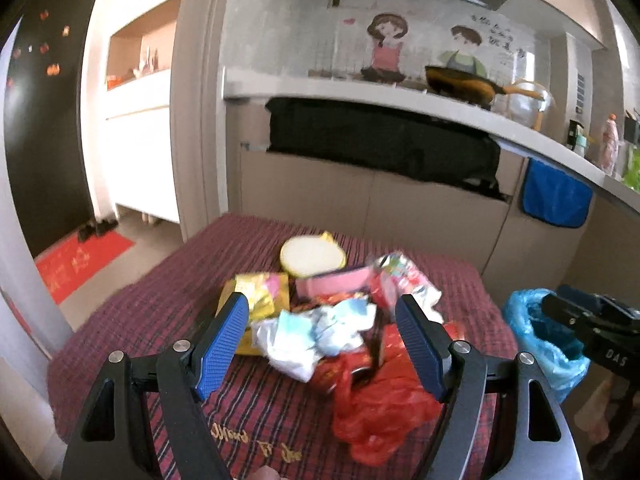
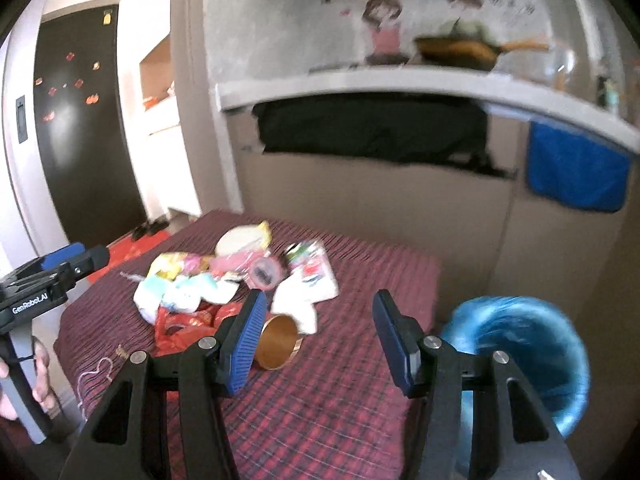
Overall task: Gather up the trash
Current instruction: 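Grasp the red plastic bag with the left gripper while the right gripper grasps the red can, then carry the red bag and red can to the blue bin and release both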
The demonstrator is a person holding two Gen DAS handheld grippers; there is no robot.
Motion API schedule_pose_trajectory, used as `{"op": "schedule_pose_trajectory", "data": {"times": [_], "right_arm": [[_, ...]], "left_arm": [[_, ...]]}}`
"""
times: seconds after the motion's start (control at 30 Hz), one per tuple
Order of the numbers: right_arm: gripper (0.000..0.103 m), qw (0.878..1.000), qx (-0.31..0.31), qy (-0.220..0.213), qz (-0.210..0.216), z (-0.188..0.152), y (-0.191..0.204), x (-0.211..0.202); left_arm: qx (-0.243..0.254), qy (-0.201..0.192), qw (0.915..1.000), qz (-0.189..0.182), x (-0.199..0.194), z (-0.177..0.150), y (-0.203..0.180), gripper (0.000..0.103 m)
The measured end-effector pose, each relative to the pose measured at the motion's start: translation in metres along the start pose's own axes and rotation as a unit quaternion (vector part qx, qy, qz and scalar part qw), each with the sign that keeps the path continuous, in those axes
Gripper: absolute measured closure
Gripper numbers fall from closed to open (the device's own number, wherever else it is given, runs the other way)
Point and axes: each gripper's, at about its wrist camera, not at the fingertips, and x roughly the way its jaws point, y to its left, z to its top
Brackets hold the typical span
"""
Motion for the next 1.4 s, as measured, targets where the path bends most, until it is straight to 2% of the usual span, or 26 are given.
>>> {"op": "schedule_pose_trajectory", "data": {"times": [0.2,0.23,0.47,0.5,0.53,0.57,0.63,0.67,0.77,0.9,0.97,1.13,1.3,1.4], "right_arm": [[0.056,0.998,-0.019,0.056,0.037,-0.017,0.025,0.05],[0.057,0.997,-0.022,0.069,0.041,-0.02,0.03,0.062],[0.061,0.991,-0.023,0.122,0.045,-0.026,0.045,0.119],[0.066,0.99,-0.018,0.128,0.054,-0.026,0.047,0.125],[0.079,0.989,-0.014,0.132,0.061,-0.026,0.048,0.127],[0.086,0.988,-0.01,0.137,0.077,-0.027,0.05,0.129],[0.099,0.985,-0.007,0.13,0.114,-0.027,0.053,0.121],[0.1,0.986,-0.012,0.121,0.118,-0.027,0.054,0.114],[0.101,0.991,-0.035,0.088,0.095,-0.024,0.053,0.088],[0.101,0.994,-0.032,0.064,0.078,-0.022,0.035,0.055],[0.101,0.995,-0.031,0.063,0.074,-0.024,0.027,0.043],[0.101,0.996,-0.017,0.063,0.057,-0.034,0.004,0.028],[0.101,0.995,0.002,0.074,0.061,-0.049,-0.007,0.024],[0.101,0.995,0.006,0.078,0.064,-0.053,-0.008,0.024]], "left_arm": [[0.027,0.064,0.9976,0.007,0.032,-0.038,0.016,0.027],[0.03,0.063,0.9975,0.009,0.033,-0.042,0.018,0.027],[-0.001,0.104,0.9937,-0.041,0.044,-0.059,0.031,0.027],[0.0,0.109,0.9924,-0.058,0.044,-0.061,0.028,0.027],[0.003,0.112,0.9917,-0.064,0.045,-0.062,0.023,0.027],[0.011,0.112,0.9912,-0.069,0.044,-0.065,0.017,0.027],[0.023,0.115,0.9904,-0.073,0.045,-0.069,0.007,0.027],[0.026,0.117,0.9897,-0.078,0.045,-0.071,0.002,0.027],[0.024,0.126,0.9874,-0.093,0.048,-0.078,-0.011,0.027],[0.008,0.119,0.9883,-0.095,0.053,-0.076,-0.025,0.028],[-0.005,0.119,0.9871,-0.107,0.055,-0.074,-0.031,0.028],[0.009,0.128,0.9884,-0.082,0.067,-0.071,-0.041,0.031],[-0.025,0.145,0.9868,-0.068,0.078,-0.074,-0.032,0.032],[-0.03,0.143,0.9868,-0.071,0.074,-0.076,-0.035,0.041]]}}
